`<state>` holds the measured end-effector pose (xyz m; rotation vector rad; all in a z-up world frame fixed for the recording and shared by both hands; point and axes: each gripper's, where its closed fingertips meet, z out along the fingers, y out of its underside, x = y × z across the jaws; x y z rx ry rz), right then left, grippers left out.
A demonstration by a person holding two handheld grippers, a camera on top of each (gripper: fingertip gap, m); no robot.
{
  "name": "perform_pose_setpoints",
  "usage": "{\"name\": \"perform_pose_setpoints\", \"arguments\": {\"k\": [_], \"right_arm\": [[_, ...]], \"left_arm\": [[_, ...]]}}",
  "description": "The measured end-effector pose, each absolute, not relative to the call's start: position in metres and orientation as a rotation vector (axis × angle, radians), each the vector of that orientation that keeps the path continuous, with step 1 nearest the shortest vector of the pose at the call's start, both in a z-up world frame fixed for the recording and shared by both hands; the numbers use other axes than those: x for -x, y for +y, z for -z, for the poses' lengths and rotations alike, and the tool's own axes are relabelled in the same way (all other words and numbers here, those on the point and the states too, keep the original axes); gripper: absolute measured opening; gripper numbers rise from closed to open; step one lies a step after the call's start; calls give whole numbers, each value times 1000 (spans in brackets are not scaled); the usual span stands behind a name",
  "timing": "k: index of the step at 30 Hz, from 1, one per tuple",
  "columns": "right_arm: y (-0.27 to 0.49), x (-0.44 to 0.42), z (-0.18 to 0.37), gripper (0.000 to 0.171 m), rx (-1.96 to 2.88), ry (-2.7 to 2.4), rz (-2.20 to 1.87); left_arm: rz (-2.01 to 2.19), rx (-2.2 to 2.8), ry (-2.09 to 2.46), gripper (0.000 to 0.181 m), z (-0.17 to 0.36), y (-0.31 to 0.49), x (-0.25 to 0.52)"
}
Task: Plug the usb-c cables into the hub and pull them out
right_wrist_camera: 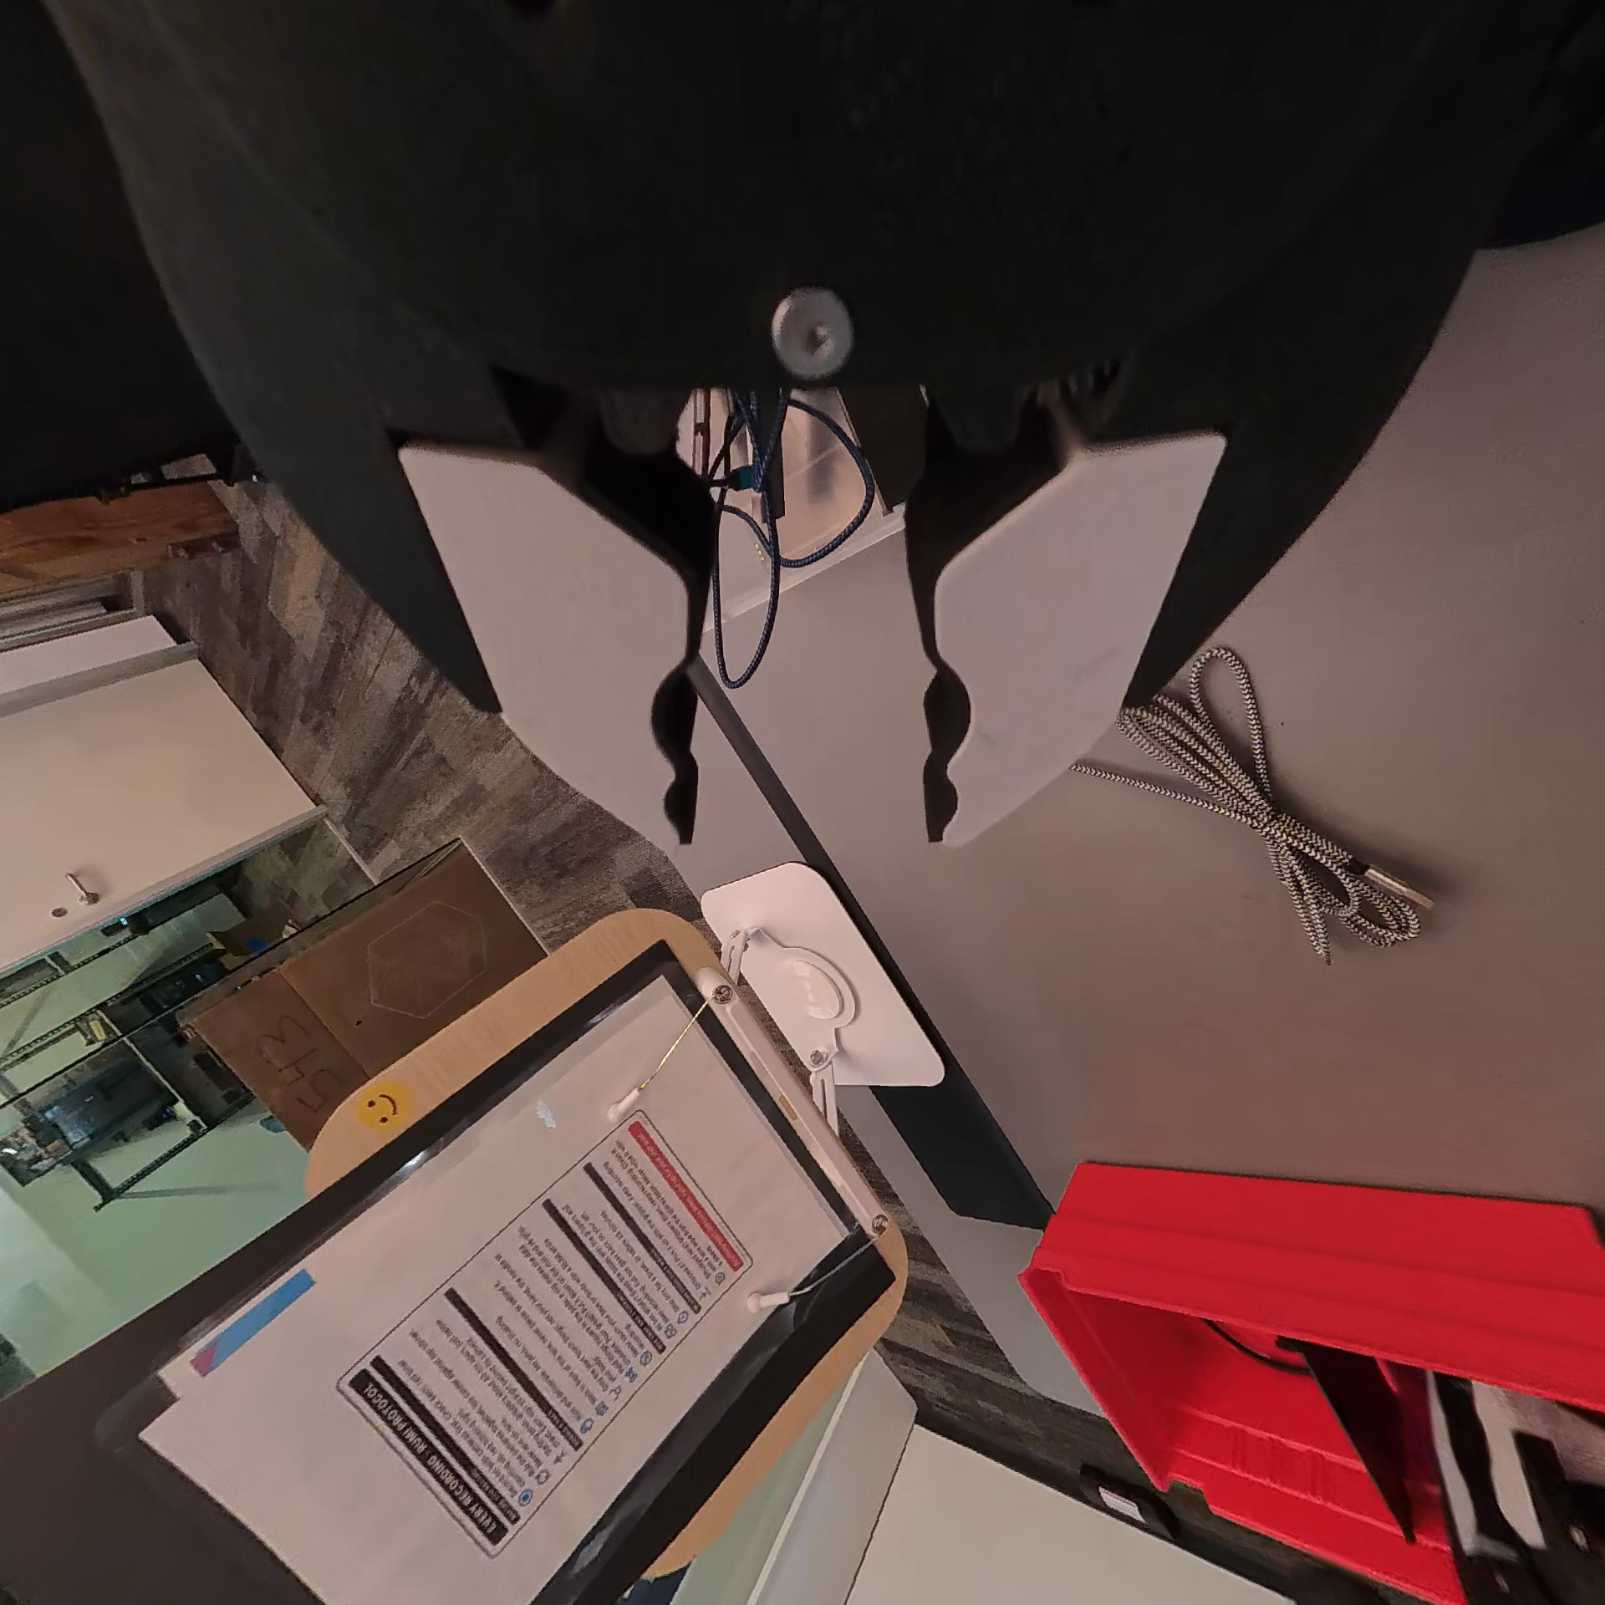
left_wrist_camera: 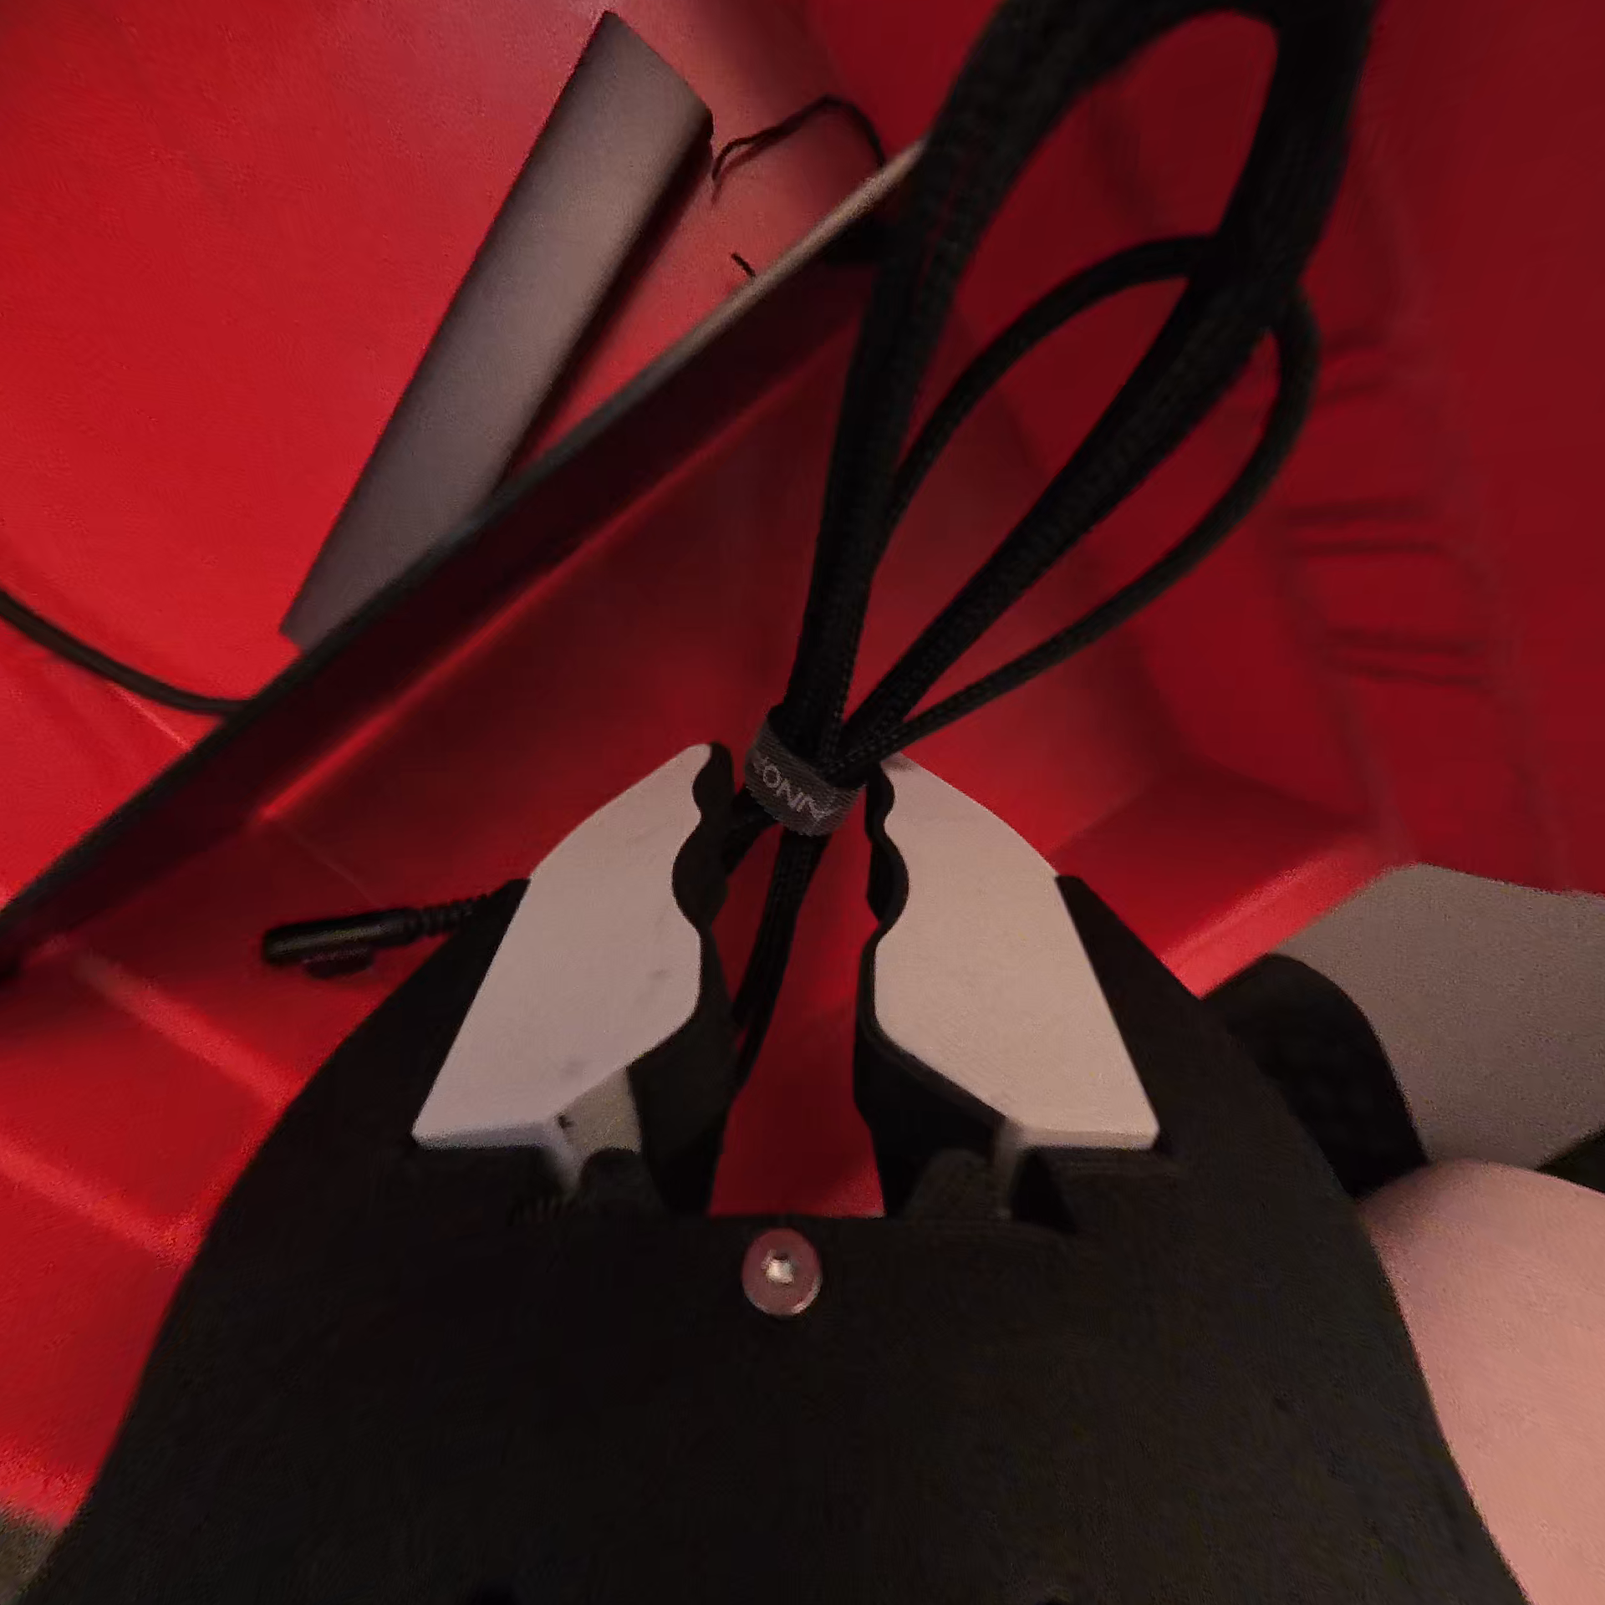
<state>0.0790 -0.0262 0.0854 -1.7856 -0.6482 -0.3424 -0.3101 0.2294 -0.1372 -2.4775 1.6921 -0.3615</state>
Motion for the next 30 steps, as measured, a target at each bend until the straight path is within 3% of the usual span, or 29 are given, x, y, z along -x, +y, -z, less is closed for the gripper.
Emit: {"name": "perform_pose_setpoints", "arguments": {"k": [6,10,12,16,23,26,28,30], "right_arm": [[-25,-79,-84,51,1793,-653,348],[-24,-81,-82,51,1801,-651,351],[-23,-81,-80,51,1809,-653,353],[-25,-80,-79,51,1820,-663,365],[-28,-86,-80,51,1814,-649,360],[-30,-91,-80,51,1820,-639,365],[-33,-94,-80,51,1820,-629,367],[-36,-97,-82,51,1813,-616,365]], "left_arm": [[339,2236,1522,21,31,212,298],[379,1774,1811,20,-26,131,223],[308,1602,2013,20,-18,91,183],[209,1484,2404,20,47,37,127],[91,1498,2717,21,137,14,102],[148,1517,2785,26,147,7,107],[231,1534,2763,43,138,7,107],[292,1560,2659,47,117,19,107]]}}
